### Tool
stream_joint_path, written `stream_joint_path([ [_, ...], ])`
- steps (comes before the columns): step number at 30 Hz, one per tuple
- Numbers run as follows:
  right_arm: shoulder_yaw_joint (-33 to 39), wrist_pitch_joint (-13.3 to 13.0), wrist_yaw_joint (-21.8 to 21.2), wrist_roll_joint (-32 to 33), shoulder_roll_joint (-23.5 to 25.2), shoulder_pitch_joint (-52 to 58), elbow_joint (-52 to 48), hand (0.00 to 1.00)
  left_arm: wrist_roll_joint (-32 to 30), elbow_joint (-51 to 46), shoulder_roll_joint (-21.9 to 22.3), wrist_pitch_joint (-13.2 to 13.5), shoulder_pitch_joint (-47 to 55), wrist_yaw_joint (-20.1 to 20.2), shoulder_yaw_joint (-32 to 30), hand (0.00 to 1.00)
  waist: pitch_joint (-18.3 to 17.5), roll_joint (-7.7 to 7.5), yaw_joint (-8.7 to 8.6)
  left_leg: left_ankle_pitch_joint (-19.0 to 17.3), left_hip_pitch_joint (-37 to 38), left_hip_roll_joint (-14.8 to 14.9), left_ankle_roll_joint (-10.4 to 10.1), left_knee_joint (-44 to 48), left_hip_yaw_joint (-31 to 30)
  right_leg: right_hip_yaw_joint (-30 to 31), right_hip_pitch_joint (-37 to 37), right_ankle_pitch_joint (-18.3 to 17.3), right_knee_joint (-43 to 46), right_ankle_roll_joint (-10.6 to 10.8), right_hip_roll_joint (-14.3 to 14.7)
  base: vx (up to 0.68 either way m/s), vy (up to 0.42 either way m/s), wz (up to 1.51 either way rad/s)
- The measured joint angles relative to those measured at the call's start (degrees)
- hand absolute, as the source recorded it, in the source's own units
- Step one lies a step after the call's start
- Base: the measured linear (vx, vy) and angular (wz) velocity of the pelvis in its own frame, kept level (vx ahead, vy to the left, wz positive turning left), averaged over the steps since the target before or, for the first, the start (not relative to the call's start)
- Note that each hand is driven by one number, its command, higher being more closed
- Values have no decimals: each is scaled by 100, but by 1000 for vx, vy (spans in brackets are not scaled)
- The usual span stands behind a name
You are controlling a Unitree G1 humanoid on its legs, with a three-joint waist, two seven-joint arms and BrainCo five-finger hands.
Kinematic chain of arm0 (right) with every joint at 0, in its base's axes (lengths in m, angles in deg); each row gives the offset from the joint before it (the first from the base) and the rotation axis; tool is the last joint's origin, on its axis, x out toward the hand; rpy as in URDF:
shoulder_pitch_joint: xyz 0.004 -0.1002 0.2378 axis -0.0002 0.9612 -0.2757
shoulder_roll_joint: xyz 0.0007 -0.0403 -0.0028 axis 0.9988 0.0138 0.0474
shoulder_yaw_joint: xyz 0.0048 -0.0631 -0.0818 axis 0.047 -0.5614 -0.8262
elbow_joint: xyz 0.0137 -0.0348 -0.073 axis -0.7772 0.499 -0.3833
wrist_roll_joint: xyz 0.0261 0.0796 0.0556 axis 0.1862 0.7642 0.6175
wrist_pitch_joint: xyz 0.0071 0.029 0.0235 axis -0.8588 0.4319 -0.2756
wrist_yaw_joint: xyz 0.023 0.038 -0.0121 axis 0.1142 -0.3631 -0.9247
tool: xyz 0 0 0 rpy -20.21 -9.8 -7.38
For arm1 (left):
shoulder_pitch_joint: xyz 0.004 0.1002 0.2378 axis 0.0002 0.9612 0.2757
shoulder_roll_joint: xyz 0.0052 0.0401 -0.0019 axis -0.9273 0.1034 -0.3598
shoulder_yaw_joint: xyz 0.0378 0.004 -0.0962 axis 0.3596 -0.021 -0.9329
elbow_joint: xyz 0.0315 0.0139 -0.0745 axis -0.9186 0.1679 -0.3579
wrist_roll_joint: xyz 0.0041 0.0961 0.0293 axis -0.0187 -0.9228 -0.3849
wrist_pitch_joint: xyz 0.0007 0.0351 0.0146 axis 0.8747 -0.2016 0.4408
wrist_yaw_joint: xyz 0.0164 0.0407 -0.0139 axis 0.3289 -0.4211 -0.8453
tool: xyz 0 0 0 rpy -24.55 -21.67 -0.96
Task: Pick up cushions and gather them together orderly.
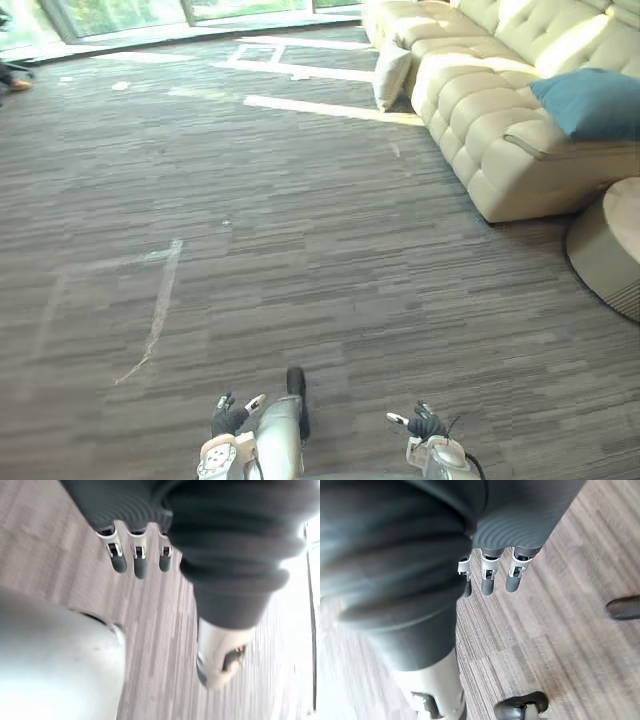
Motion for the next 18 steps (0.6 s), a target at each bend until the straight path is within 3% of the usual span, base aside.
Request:
stream_joint_path([
  [1,45,-9,1,-1,19,21,-15,0,2,40,-21,6,-13,-20,-6,0,-30,-100,0,-270,127,-87,228,230,120,70,-440,92,1187,135,-157,724,350,-31],
  [2,177,-10,-7,-11,104,9,-24,0,1,76,-107,9,-32,-47,10,0,8,-275,15,-567,449,-257,310,216,250,133,-1050,618,2779,426,-407,708,358,-13],
  [3,205,-14,-8,-16,75,-11,-21,0,-3,170,-202,3,-39,-66,65,0,29,-390,-79,-745,735,-459,350,138,240,158,-1431,1411,3743,522,-566,689,334,23],
  [4,220,-22,-13,-14,70,3,-21,0,-10,242,-319,-51,-45,-75,168,0,37,-431,-223,-916,1078,-667,374,35,182,87,-1732,1874,4541,615,-713,670,280,46],
  [6,195,-55,-25,-24,-61,92,-135,0,-7,481,-311,-162,-51,-95,227,0,44,-330,-258,-1358,2005,-766,406,-190,105,-272,-2352,1480,5419,603,-820,722,245,22],
  [8,203,-103,-26,-25,-96,194,-375,0,-19,548,-254,-204,-28,-102,280,0,5,-168,-287,-1607,2815,-725,443,-719,-10,-934,-3113,955,5095,525,-726,760,189,8],
  [10,214,-136,-28,-24,-190,183,-387,0,-19,678,-273,-205,-27,-90,356,0,23,-129,-348,-1636,3316,-682,442,-1092,-74,-1372,-3676,722,4108,577,-550,658,69,26],
  [11,225,-128,-32,-4,-268,184,-327,0,-15,747,-275,-206,-29,-93,398,0,34,-104,-398,-1702,3640,-663,408,-1341,-141,-1680,-3856,819,3066,567,-429,729,14,34],
  [13,311,-126,-53,-2,-287,182,-397,0,-18,802,-249,-224,0,-90,404,0,39,-58,-495,-1815,4237,-661,230,-1798,-241,-1970,-4064,1400,1277,486,-139,784,-17,36],
  [14,322,-126,-72,-1,-261,193,-483,0,-21,803,-240,-225,24,-88,403,0,44,-53,-519,-1885,4415,-658,121,-1868,-310,-1925,-4144,1562,909,419,-41,844,-79,52],
  [15,328,-127,-103,5,-251,204,-552,0,-20,808,-217,-226,78,-85,396,0,52,-35,-550,-1975,4673,-631,-13,-1811,-457,-1671,-4204,2064,951,55,86,1045,-126,63],
  [16,319,-121,-123,3,-234,208,-577,0,-26,813,-123,-225,95,-77,379,0,-10,72,-593,-1982,4793,-498,-22,-1626,-660,-1572,-4179,2336,1278,-312,127,881,-138,63],
  [18,325,-114,-136,-15,-331,210,-739,0,-131,772,85,-202,89,-51,337,0,-77,367,-565,-1783,4465,-273,-127,-523,-929,-1821,-4136,1504,2029,-306,123,846,-176,49],
])
